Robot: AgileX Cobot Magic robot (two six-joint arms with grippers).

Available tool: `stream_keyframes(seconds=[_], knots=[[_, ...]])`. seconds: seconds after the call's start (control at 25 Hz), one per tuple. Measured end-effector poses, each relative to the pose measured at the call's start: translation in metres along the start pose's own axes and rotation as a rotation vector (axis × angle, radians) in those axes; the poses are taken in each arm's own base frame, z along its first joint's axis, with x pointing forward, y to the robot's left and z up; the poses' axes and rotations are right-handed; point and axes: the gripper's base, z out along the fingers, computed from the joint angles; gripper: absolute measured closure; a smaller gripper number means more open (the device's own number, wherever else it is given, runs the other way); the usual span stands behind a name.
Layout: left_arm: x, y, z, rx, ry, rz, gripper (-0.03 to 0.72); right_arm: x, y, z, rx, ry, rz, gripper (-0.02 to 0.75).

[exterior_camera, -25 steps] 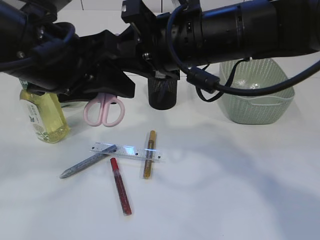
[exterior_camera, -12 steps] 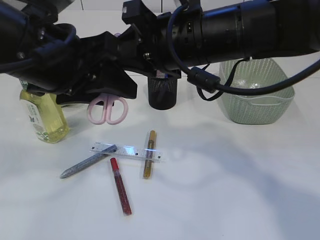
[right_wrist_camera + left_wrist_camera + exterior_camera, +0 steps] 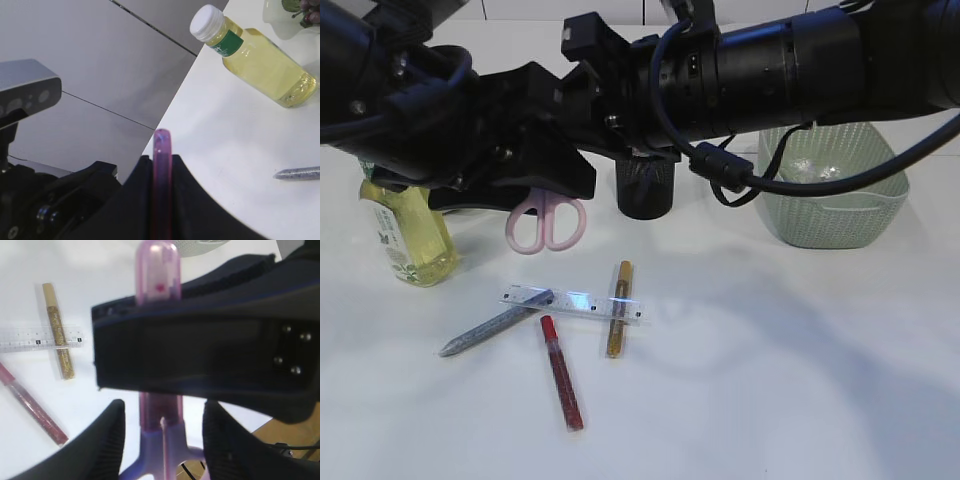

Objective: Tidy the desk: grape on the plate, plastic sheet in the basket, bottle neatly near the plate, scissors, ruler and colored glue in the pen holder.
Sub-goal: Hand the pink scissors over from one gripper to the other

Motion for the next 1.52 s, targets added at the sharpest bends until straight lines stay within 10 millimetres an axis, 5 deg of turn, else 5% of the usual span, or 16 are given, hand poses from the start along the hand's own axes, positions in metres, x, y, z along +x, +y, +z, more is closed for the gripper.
stream_keyframes(seconds=[0.36,0.72,1.52], knots=[[0.0000,0.0014,0.0000,-0.015,0.000,0.018,0.319,0.0000,0.0000,0.0000,0.000,0.000,-0.003,0.652],[0.0005,0.0027,0.0000,-0.030,0.006,0.035,0.200,-0.0003,0.0002,0.0000,-0.002,-0.004,-0.002,0.653],[-0.0035,-0.0039,-0.0096,-0.034,0.021,0.073,0.193,-0.0012,-0.0025,0.0000,0.027,-0.013,-0.012,0.654]])
